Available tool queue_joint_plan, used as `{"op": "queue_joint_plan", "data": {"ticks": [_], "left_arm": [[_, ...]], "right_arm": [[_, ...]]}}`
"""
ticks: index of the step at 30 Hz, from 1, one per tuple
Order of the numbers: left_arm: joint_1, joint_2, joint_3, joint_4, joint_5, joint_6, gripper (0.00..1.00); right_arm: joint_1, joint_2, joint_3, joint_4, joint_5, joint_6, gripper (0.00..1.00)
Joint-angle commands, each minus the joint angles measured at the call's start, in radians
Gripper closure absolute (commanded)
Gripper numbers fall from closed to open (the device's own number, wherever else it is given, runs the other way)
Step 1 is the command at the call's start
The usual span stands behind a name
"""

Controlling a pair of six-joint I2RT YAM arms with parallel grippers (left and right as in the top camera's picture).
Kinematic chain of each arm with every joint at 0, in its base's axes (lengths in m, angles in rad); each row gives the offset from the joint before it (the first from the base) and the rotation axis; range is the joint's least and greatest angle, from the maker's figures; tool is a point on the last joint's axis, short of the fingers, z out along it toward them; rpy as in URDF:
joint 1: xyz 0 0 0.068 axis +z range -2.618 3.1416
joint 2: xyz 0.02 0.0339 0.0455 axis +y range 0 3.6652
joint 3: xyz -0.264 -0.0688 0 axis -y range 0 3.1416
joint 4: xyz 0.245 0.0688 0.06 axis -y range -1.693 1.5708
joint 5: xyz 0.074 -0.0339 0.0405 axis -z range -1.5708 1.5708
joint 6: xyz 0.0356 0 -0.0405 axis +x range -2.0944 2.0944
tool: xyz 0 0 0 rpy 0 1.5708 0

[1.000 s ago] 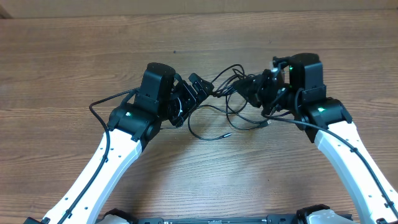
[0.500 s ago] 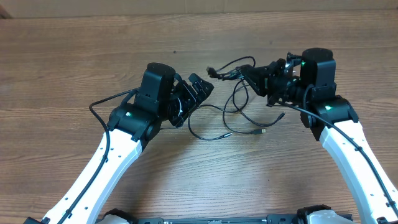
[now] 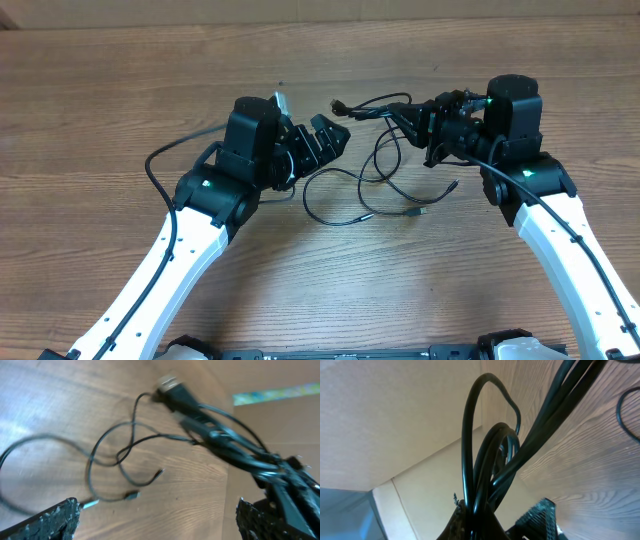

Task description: Untangle cables

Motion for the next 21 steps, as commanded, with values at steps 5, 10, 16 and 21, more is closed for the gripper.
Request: {"op": "queue_joint_plan", "data": {"ticks": [5, 10, 16, 21], "left_arm": [[-0.004, 0.003, 0.018, 0.072, 0.003, 0.233, 0.03], [-0.004, 0.009, 0.018, 0.106, -0.004, 0.312, 0.07], [-0.006, 0.03, 0.018, 0.167, -0.004, 0.316, 0.05], [-0.024, 0.059, 0.018, 0.257, -0.009, 0.315, 0.0]], "right_arm": [[-0.003, -0.002, 0.021, 0.087, -0.036, 0.144, 0.96], [-0.003, -0.002, 0.021, 0.159, -0.059, 0.233, 0.96], [-0.003, -0.002, 0.021, 0.203, -0.089, 0.243, 0.96], [-0.003, -0.002, 0.021, 0.203, -0.108, 0.247, 0.96]]}}
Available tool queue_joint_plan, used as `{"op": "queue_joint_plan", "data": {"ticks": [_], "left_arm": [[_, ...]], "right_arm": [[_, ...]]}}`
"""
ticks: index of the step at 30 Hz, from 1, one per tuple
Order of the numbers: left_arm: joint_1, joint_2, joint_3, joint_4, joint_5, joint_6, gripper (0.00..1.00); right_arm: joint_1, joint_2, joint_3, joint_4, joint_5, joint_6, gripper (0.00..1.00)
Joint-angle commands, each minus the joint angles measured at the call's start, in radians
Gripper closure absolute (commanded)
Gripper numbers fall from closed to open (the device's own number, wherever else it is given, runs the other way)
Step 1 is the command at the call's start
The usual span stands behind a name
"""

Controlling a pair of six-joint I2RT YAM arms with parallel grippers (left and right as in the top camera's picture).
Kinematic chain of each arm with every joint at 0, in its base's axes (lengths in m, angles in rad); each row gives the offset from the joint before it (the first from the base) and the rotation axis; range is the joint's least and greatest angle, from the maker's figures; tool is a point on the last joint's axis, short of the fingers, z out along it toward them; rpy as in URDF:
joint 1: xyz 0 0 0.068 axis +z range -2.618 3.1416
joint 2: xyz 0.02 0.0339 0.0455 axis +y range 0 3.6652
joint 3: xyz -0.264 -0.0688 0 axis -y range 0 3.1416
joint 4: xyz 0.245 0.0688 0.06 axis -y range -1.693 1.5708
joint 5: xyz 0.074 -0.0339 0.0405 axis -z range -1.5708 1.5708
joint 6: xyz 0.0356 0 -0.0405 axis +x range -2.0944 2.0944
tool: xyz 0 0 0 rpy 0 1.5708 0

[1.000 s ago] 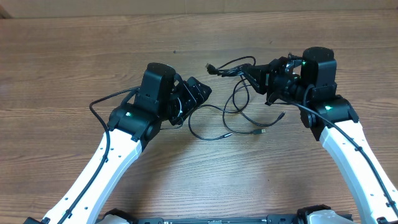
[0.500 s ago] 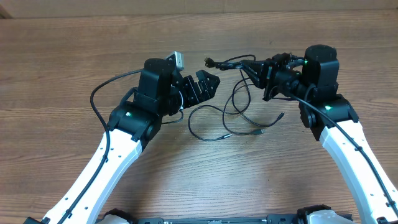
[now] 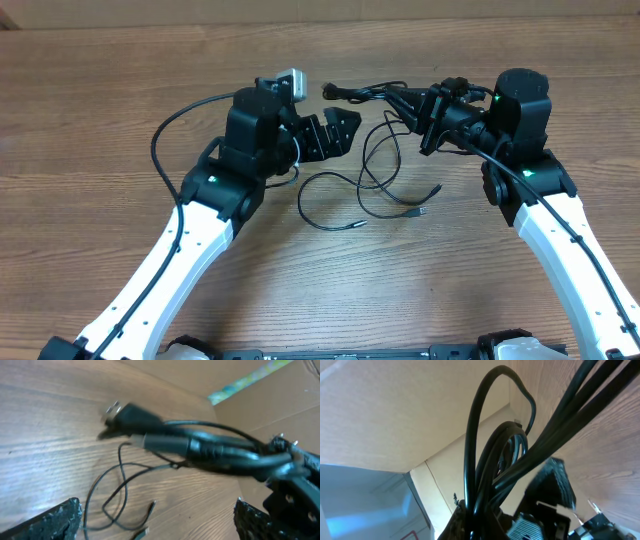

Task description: Untangle cables

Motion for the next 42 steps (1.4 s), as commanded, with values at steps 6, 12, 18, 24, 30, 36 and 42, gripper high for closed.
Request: {"op": "queue_joint_plan", "data": {"ticks": [6, 12, 18, 24, 30, 36, 42], "left_arm": [[-0.056, 0.069, 0.018, 0.163, -0.034, 0.007, 0.0], [-0.074, 0.095, 0.018, 0.207, -0.104, -0.053, 0.0], [-0.074, 0.096, 0.018, 0.223, -0.104, -0.06, 0.0], [-0.072, 0.096, 0.018, 0.221, -0.127, -0.059, 0.02], [-0.072, 0.096, 0.018, 0.222, -0.166, -0.056, 0.06], [-0.072, 0.096, 0.018, 0.222, -0.159, -0.041, 0.08], [-0.072, 0.097, 0.018, 0.236, -0.178, -0.047, 0.09]], "right_arm": [[-0.003, -0.002, 0.021, 0.021, -0.038, 0.041, 0.96], [-0.003, -0.002, 0.021, 0.024, -0.042, 0.041, 0.96], [-0.003, -0.002, 0.021, 0.023, -0.053, 0.04, 0.96], [-0.003, -0.002, 0.021, 0.023, -0.055, 0.041, 0.96], [-0.003, -0.002, 0.021, 0.023, -0.063, 0.041, 0.96], [-0.003, -0.002, 0.021, 0.037, -0.061, 0.041, 0.96], [-0.003, -0.002, 0.021, 0.048, -0.066, 0.041, 0.96]]}}
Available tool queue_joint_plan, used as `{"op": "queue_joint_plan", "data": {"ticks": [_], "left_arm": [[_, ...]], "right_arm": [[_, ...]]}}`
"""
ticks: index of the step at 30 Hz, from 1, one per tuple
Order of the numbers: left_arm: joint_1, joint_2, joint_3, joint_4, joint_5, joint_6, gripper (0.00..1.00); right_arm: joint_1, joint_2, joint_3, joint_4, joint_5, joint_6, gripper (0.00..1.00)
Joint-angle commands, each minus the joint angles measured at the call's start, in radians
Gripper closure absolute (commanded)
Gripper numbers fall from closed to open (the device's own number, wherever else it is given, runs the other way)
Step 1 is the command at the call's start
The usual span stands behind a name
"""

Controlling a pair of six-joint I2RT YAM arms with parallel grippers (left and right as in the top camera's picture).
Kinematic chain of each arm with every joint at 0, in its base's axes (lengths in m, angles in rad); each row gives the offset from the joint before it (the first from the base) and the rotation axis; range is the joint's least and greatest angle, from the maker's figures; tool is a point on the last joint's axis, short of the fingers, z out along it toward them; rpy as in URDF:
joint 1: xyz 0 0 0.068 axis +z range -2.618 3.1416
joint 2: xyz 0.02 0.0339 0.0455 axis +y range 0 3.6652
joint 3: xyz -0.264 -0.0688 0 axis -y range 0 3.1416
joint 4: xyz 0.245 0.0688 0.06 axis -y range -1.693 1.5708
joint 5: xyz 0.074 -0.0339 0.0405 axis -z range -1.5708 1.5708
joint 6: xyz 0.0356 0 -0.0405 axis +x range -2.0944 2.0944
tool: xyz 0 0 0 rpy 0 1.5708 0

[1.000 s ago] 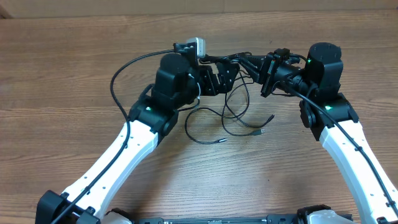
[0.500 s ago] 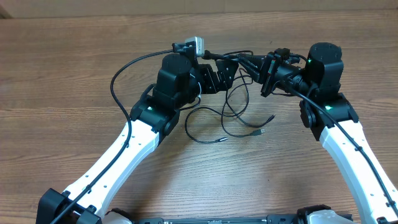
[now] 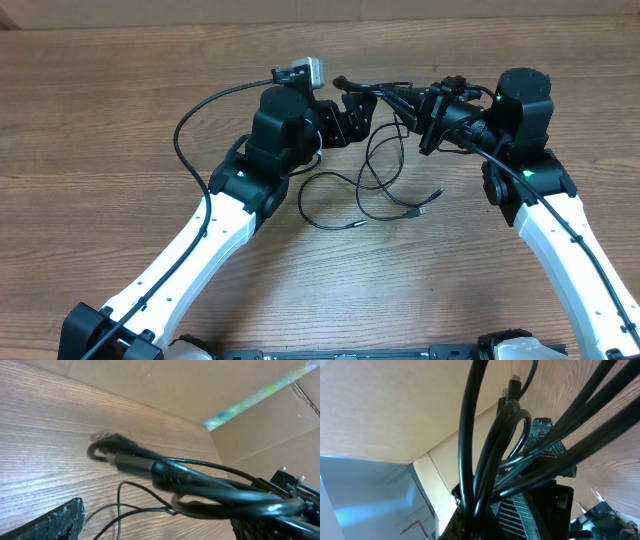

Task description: Untangle cables

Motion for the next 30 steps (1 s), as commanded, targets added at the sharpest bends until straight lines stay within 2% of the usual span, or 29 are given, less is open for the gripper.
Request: {"op": "queue_joint_plan", "data": {"ticks": [1, 3, 7, 8, 10, 11, 30], "left_arm": [[0.0, 0.008, 0.018, 0.019, -0.021, -0.005, 0.1], [0.0, 0.008, 0.018, 0.027, -0.021, -0.011, 0.24], [-0.002, 0.008, 0.018, 0.063, -0.014, -0.011, 0.62], [-0.002, 0.008, 0.018, 0.071, -0.007, -0.012, 0.67], [-0.002, 0.008, 0.018, 0.093, 0.014, -0.011, 0.88], [-0.002, 0.008, 0.018, 0.094, 0.014, -0.011, 0.96], [0.012, 0.008, 0.018, 0.029, -0.003, 0.009, 0.96]], "right_arm": [[-0.003, -0.002, 0.021, 0.009, -0.024, 0.005, 0.96], [-0.003, -0.002, 0.021, 0.008, -0.034, 0.004, 0.96], [-0.002, -0.002, 0.021, 0.007, -0.045, 0.003, 0.96], [0.0, -0.002, 0.021, 0.007, -0.046, 0.003, 0.96], [0.008, -0.002, 0.021, 0.007, -0.048, 0.0, 0.96], [0.011, -0.002, 0.021, 0.007, -0.048, 0.0, 0.96], [0.016, -0.002, 0.021, -0.06, -0.013, -0.066, 0.96]]}}
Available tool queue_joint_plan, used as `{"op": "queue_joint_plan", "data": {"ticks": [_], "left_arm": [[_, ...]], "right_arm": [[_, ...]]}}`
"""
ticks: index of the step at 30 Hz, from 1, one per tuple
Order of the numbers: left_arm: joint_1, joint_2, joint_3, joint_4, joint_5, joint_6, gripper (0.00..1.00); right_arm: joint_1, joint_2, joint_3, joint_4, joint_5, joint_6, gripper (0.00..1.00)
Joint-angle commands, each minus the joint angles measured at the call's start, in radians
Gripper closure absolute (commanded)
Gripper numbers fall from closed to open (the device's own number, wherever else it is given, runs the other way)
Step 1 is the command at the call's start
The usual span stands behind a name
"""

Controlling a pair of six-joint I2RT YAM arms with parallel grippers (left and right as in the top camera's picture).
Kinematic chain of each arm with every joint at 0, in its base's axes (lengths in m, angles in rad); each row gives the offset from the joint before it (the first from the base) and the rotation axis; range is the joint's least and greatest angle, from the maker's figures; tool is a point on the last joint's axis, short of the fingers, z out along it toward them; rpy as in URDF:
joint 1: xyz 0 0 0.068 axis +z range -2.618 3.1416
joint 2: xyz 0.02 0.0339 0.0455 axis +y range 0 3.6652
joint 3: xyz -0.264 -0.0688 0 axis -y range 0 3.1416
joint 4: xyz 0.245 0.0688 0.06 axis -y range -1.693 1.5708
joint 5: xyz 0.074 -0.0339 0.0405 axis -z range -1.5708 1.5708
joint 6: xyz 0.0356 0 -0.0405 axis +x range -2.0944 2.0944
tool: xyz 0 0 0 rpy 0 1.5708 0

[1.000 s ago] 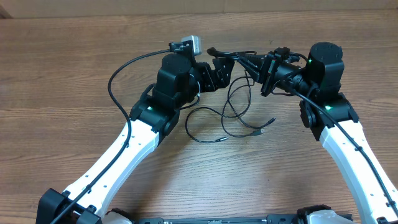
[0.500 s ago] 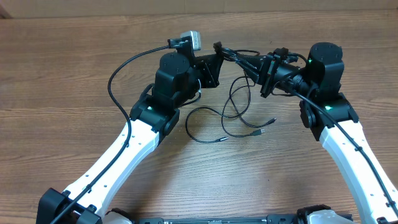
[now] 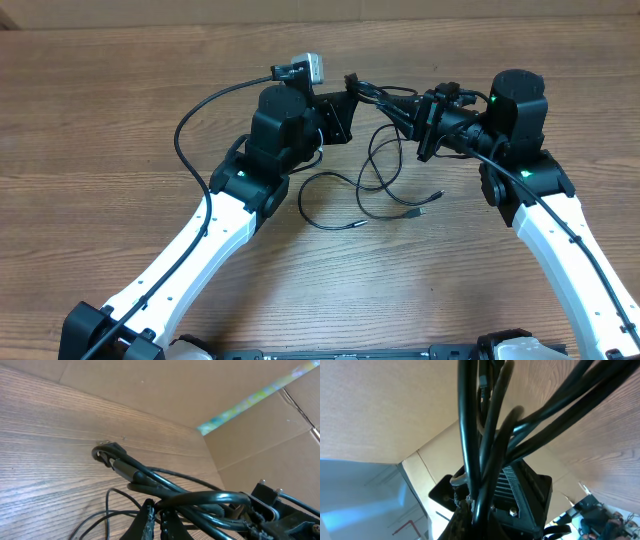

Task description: Untangle cables

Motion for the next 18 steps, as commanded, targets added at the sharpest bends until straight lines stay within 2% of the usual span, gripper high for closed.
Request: {"op": "queue_joint_plan", "data": {"ticks": [1, 5, 8, 10, 18], "left_arm": [[0.016, 0.005, 0.018, -0.025, -0.021, 0.023, 0.96], [0.044, 0.005, 0.018, -0.117, -0.1, -0.003, 0.96], [0.079, 0.005, 0.018, -0.216, -0.161, -0.109, 0.96], [0.106, 0.005, 0.018, -0.254, -0.161, -0.14, 0.96], [0.158, 0.005, 0.018, -0.28, -0.11, -0.134, 0.96]], "right_arm": [[0.003, -0.002, 0.021, 0.007, 0.009, -0.035, 0.96], [0.003, -0.002, 0.021, 0.019, -0.013, -0.045, 0.96], [0.003, -0.002, 0.021, 0.037, -0.023, -0.045, 0.96], [0.003, -0.002, 0.021, 0.041, -0.021, -0.045, 0.96], [-0.023, -0.002, 0.021, 0.044, -0.021, -0.053, 0.96]]}}
